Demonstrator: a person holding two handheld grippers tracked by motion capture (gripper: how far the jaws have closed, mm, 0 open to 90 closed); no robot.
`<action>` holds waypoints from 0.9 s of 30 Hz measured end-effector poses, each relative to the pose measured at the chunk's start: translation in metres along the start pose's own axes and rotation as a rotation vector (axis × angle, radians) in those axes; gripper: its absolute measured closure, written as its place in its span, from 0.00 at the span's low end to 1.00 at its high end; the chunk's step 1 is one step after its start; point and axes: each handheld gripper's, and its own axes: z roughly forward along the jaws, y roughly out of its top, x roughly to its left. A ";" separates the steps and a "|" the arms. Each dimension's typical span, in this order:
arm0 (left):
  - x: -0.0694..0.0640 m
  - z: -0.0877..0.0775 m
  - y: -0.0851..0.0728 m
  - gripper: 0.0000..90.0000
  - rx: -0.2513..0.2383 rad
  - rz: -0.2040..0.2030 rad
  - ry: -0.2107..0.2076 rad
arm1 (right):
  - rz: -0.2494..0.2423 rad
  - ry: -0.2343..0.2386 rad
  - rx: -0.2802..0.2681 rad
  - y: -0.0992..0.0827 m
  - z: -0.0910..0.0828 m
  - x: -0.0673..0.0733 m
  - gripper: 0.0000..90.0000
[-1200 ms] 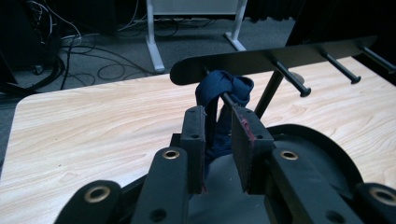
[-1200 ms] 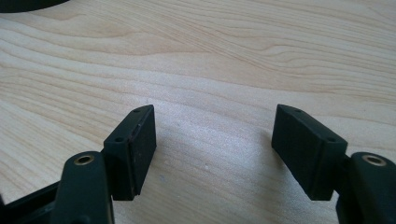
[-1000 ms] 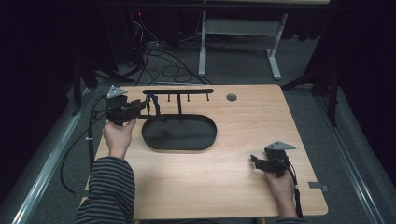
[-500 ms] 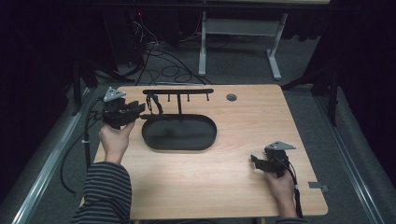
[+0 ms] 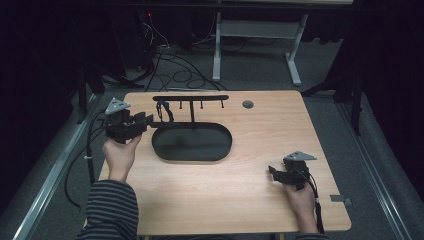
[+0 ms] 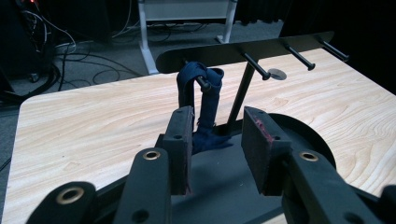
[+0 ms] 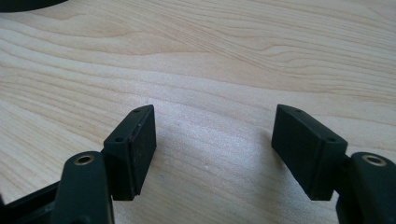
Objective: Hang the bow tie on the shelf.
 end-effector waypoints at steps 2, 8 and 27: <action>0.000 -0.001 -0.002 0.70 0.000 -0.001 0.001 | 0.000 0.001 0.000 0.000 0.000 0.000 0.36; 0.002 -0.004 -0.009 0.70 0.003 -0.013 0.007 | 0.001 0.000 0.000 0.000 0.000 0.000 0.36; 0.000 -0.013 -0.024 0.68 0.005 -0.014 0.012 | -0.002 -0.001 -0.001 0.000 0.000 0.000 0.36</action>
